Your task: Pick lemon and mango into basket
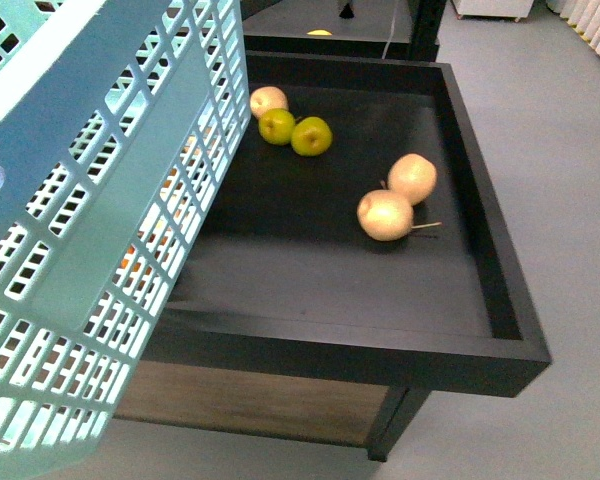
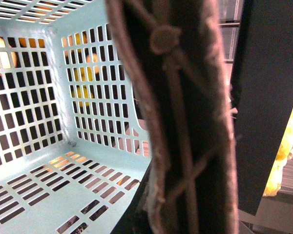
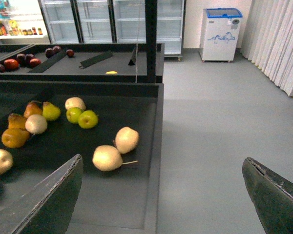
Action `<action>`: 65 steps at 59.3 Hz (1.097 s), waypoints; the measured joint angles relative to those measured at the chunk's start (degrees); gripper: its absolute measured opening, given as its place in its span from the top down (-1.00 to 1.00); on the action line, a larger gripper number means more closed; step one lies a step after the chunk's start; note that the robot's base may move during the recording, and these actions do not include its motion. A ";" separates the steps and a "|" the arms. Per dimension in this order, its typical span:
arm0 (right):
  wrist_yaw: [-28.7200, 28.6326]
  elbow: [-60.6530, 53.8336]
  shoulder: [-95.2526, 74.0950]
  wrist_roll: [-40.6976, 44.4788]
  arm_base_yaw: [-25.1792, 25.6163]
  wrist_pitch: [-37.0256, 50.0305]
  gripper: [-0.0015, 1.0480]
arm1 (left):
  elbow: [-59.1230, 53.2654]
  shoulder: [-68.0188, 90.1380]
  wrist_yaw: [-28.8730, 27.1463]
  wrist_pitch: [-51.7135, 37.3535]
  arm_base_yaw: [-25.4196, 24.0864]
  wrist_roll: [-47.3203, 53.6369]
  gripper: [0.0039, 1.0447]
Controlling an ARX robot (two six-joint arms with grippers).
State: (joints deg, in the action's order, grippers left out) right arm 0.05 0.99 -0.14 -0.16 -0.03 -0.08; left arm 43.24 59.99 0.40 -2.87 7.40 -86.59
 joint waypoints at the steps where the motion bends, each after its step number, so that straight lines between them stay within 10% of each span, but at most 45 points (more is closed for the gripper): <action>1: -0.04 0.00 0.00 0.00 0.00 0.00 -0.83 | 0.00 0.00 0.00 0.00 0.00 0.00 0.92; 65: -0.04 -0.02 0.00 -0.02 0.02 -0.02 -0.83 | 0.00 0.02 -0.04 0.00 -0.04 0.02 0.92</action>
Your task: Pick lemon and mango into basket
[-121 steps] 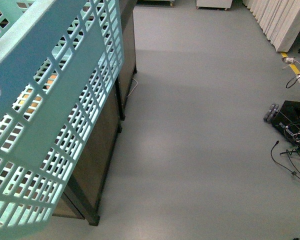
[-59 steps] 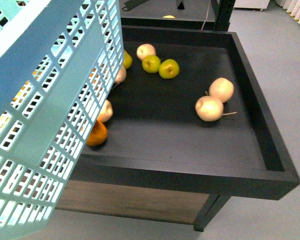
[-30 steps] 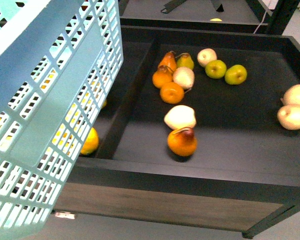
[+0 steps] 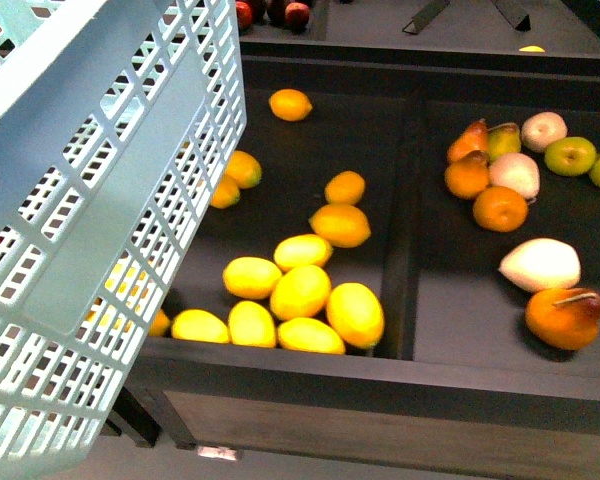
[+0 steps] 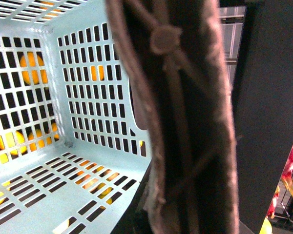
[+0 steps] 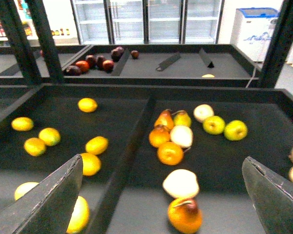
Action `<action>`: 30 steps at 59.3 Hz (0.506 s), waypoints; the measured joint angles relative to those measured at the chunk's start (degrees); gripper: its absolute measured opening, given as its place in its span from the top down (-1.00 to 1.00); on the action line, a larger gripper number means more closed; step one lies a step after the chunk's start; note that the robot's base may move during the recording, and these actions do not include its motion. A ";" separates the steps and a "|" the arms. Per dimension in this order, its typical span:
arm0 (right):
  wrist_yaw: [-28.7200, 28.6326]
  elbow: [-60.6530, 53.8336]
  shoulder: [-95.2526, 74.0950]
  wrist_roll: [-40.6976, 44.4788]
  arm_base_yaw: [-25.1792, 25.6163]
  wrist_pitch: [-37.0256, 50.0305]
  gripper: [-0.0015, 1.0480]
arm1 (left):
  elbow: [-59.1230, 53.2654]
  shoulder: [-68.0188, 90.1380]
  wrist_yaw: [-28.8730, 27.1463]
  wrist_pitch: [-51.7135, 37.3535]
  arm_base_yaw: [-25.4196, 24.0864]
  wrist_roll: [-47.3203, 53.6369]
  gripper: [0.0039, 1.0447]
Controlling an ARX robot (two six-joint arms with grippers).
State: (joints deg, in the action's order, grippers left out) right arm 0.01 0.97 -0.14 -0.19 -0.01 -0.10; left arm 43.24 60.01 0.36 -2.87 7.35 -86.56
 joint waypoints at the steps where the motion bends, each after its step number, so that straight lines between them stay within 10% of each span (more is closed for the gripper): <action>1: 0.15 0.00 0.00 0.02 0.00 0.02 -0.83 | 0.00 0.00 0.04 0.00 0.00 0.00 0.92; 30: 0.13 0.00 -0.02 0.00 -0.02 0.00 -0.83 | 0.02 0.00 0.13 0.00 -0.02 -0.04 0.92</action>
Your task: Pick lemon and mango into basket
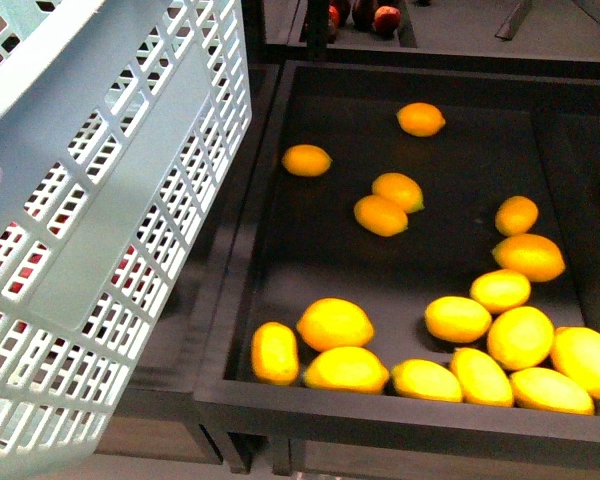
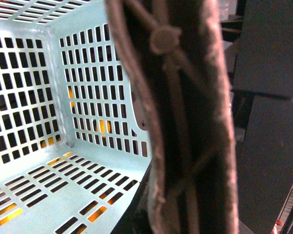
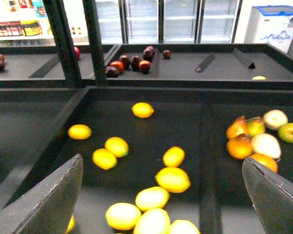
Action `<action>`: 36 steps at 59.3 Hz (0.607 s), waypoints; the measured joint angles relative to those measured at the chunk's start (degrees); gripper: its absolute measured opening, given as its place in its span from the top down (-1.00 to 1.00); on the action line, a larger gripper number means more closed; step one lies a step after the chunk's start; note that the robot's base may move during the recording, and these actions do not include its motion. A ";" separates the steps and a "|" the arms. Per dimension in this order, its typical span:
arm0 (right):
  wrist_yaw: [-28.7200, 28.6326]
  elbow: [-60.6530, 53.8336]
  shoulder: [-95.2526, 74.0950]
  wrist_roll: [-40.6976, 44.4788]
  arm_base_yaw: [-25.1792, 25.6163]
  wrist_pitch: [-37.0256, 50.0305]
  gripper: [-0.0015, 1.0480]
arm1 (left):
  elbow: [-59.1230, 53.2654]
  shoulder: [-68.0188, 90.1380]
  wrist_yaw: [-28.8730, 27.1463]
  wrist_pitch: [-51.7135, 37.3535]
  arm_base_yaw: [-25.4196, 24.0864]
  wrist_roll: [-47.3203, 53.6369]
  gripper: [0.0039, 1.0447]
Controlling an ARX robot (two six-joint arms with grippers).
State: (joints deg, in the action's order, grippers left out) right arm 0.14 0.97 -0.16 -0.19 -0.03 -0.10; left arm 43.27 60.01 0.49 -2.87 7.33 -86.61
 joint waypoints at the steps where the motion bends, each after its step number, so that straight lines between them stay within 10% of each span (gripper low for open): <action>1: -0.02 0.00 -0.09 0.04 0.02 0.00 -0.83 | 0.00 0.02 -0.02 0.00 0.00 0.02 0.92; 36: -0.04 0.00 0.00 0.02 0.02 0.02 -0.83 | 0.07 0.02 -0.07 0.00 0.00 0.11 0.92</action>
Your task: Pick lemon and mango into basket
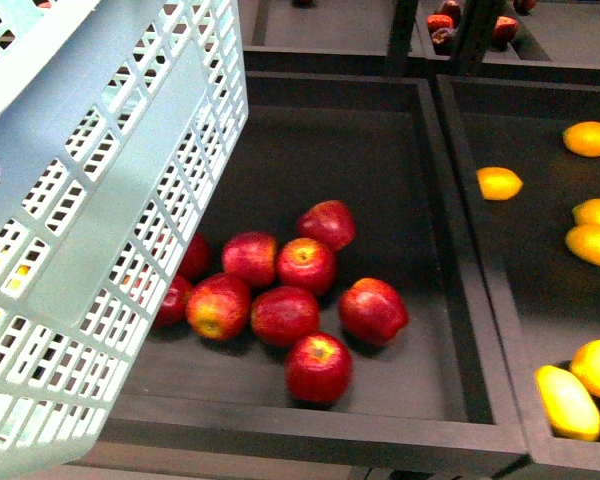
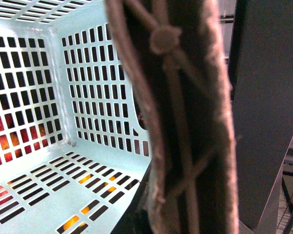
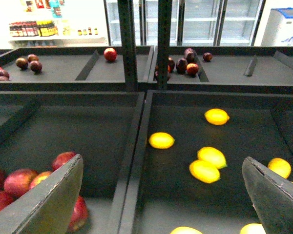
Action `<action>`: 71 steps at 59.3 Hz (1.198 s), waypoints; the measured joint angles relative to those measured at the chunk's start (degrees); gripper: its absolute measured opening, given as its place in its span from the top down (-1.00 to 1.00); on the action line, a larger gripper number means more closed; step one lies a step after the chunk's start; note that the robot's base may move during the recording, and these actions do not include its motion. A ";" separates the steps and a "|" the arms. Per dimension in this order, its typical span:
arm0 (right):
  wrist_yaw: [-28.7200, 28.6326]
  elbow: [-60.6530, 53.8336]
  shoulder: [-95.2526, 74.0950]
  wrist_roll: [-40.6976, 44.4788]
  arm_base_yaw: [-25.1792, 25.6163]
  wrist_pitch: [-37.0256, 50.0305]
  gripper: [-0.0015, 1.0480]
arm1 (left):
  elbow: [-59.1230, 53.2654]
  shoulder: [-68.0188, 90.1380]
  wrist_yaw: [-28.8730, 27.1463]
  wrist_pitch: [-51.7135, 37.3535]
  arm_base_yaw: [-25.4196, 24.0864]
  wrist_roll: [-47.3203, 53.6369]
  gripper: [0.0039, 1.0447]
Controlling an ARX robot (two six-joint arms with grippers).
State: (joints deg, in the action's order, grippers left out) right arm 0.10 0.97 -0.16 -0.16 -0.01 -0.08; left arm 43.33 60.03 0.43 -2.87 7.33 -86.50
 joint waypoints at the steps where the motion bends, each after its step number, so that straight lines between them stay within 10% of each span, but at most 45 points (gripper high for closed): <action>1: 0.02 0.00 0.00 0.00 0.00 0.00 -0.83 | 0.00 0.00 0.02 0.00 0.00 -0.02 0.92; 31: -0.31 0.00 0.00 0.00 0.07 0.00 -0.83 | 0.68 0.35 -0.13 2.21 -0.02 1.77 0.92; 46: -0.13 0.00 0.00 0.02 0.07 0.00 -0.83 | 16.02 14.38 -2.67 24.39 6.36 31.89 0.92; 71: -0.11 0.00 0.00 0.00 0.07 0.00 -0.83 | 45.62 40.48 4.66 24.06 18.78 28.79 0.92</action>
State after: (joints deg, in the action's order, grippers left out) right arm -0.01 0.97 -0.16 -0.16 0.05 -0.08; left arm 88.95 100.51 5.08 21.19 26.11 -57.71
